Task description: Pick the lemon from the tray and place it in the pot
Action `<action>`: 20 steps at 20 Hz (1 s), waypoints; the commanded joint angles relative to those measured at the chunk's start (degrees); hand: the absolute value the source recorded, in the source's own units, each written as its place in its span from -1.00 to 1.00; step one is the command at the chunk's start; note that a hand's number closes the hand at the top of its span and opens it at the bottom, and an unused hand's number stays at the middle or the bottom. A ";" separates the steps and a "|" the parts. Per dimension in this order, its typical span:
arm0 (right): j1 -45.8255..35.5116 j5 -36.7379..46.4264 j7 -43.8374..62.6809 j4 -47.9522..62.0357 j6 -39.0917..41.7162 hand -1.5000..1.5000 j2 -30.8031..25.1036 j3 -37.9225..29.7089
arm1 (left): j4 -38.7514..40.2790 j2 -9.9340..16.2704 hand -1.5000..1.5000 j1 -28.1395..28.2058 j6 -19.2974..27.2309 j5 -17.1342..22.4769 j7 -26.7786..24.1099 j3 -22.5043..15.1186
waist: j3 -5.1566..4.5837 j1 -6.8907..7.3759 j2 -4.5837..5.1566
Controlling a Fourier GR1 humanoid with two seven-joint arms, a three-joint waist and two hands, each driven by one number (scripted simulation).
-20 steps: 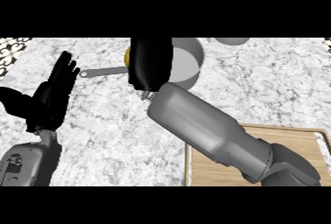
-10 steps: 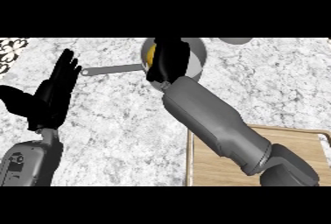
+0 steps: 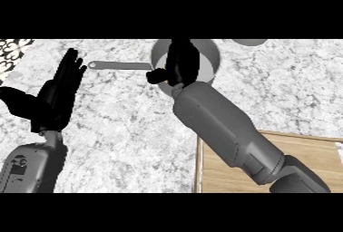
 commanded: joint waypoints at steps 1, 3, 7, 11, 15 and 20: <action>2.05 -6.06 -7.84 -2.88 -9.50 -1.00 0.15 -2.59 | 0.63 -0.83 0.00 -0.24 -0.25 -0.02 -0.87 -0.60 | 0.04 0.31 0.26; 2.00 -9.58 -11.83 -4.49 -10.39 -1.00 0.15 -5.30 | 0.21 -0.56 0.00 1.39 0.52 -0.12 -0.53 0.30 | 0.05 -1.05 -0.45; 4.11 -17.07 -20.15 -5.19 -12.16 -1.00 0.15 -8.29 | 0.04 0.39 0.00 0.64 -0.24 0.59 0.18 1.25 | 0.05 -1.38 -0.40; 7.22 -23.50 -28.90 -6.26 -10.40 -1.00 0.15 -8.55 | 0.22 0.02 0.00 0.48 1.02 -0.08 1.08 1.82 | -0.02 -4.35 -1.43; 10.48 -26.70 -36.89 -6.75 -4.85 -1.00 0.16 -13.23 | -5.21 2.55 0.00 4.12 0.64 0.88 5.44 4.08 | -0.04 -5.75 -2.04; 10.15 -27.18 -41.47 -3.58 2.98 -1.00 -1.49 -19.68 | -4.83 1.03 0.00 8.49 -0.90 1.39 0.45 4.83 | -0.07 -6.26 -2.10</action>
